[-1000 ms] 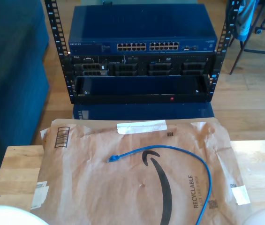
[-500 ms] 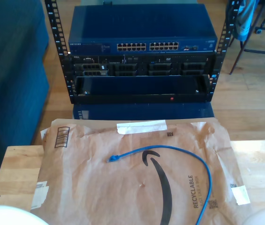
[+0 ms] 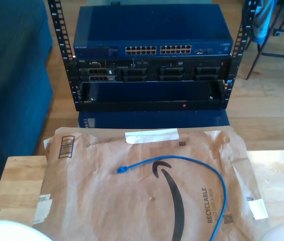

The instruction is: Grab the cable and plug it in

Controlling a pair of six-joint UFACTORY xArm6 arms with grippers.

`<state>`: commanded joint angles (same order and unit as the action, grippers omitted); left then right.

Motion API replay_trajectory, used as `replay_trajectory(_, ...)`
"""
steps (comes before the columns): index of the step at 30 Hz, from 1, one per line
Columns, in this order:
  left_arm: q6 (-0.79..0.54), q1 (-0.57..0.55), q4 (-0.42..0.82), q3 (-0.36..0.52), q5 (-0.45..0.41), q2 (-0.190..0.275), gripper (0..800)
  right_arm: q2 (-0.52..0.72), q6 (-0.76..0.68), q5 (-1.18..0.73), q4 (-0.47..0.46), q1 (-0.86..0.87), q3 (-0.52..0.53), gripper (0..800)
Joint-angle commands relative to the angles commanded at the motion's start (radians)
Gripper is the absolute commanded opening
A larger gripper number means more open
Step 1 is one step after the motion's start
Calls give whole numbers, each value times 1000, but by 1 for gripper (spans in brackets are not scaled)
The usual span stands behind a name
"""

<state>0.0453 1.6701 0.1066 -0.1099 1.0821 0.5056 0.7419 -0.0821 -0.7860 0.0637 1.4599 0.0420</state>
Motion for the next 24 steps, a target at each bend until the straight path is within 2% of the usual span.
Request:
replay_trajectory(5,8,6,-2,-9,17,15,800,8,-5,-34,-2,0,-21,797)
replay_trajectory(7,23,6,2,-41,68,35,800,23,-8,-110,0,-2,-69,796)
replay_trajectory(11,48,3,3,-101,173,34,800,35,-15,-288,0,0,-183,796)
replay_trajectory(17,68,-2,8,-109,183,35,800,35,-138,-331,5,-18,-261,794)
replay_trajectory(19,69,-9,6,-144,210,34,800,35,-187,-336,5,-57,-284,794)
replay_trajectory(21,86,-61,5,-195,250,34,800,35,-242,-344,5,-98,-310,794)
replay_trajectory(24,213,-192,5,-278,313,28,800,35,-325,-370,5,-178,-344,793)
